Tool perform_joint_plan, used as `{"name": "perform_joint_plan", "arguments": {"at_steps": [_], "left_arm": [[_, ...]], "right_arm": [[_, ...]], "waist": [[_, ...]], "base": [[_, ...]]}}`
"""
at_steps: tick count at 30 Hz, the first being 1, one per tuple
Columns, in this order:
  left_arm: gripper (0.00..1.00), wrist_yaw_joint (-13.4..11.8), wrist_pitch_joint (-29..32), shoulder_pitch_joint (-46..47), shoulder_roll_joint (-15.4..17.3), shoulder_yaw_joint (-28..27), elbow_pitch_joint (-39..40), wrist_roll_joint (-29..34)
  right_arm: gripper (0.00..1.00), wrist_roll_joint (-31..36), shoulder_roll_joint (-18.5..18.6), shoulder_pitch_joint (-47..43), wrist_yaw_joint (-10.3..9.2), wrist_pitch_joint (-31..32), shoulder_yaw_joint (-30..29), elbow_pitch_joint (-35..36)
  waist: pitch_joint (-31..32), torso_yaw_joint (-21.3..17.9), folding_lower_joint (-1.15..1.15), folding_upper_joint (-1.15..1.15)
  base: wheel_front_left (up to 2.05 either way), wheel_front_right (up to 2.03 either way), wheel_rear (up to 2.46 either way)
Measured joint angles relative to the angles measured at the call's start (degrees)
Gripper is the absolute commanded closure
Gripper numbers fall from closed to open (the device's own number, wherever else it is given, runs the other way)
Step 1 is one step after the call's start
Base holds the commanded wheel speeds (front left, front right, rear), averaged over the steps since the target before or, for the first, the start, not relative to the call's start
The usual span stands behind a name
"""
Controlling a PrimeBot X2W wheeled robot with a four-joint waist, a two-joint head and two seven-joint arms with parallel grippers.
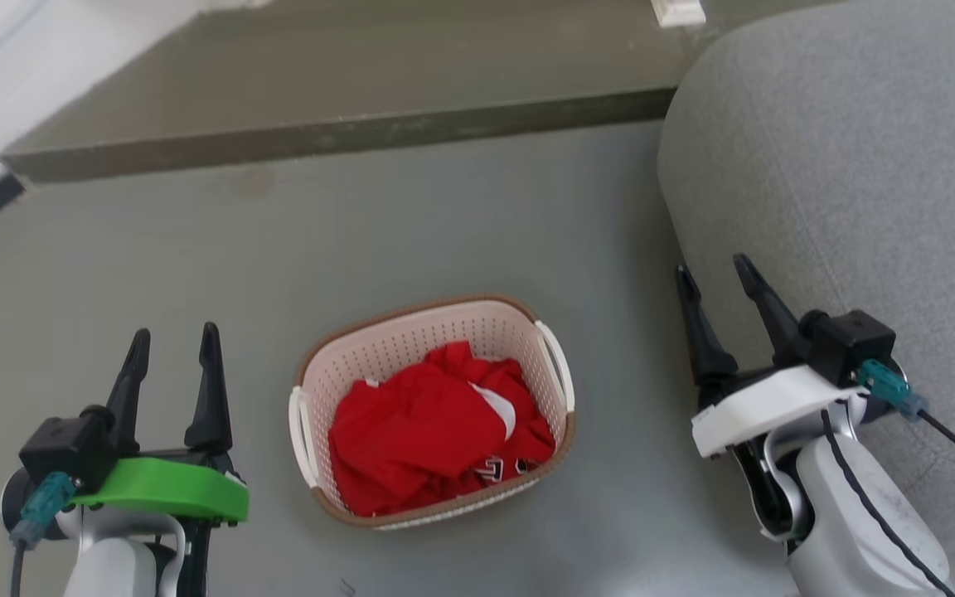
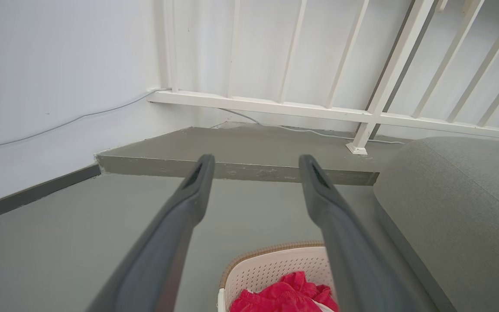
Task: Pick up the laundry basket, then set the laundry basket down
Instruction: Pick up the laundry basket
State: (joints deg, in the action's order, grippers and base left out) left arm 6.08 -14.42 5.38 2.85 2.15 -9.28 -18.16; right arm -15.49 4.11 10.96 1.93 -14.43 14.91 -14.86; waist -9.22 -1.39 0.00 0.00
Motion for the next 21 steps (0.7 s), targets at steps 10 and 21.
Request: {"name": "perform_joint_plan", "arguments": {"at_steps": [10, 21], "left_arm": [[0.0, 0.24, -0.01, 3.61, 0.02, -0.13, -0.79, -1.51], [0.0, 0.55, 0.31, 8.05, 1.27, -0.98, -5.57, -3.47]], "right_arm": [[0.0, 0.81, -0.56, 3.32, 0.0, -0.09, 0.25, 1.7], [0.0, 0.27, -0.68, 8.37, 0.08, -0.15, 1.18, 4.42]], "waist": [[-6.37, -1.01, 0.0, 0.0], [-14.7, -2.27, 0.0, 0.0]], "base": [[0.0, 0.0, 0.0], [0.0, 0.0, 0.0]]}}
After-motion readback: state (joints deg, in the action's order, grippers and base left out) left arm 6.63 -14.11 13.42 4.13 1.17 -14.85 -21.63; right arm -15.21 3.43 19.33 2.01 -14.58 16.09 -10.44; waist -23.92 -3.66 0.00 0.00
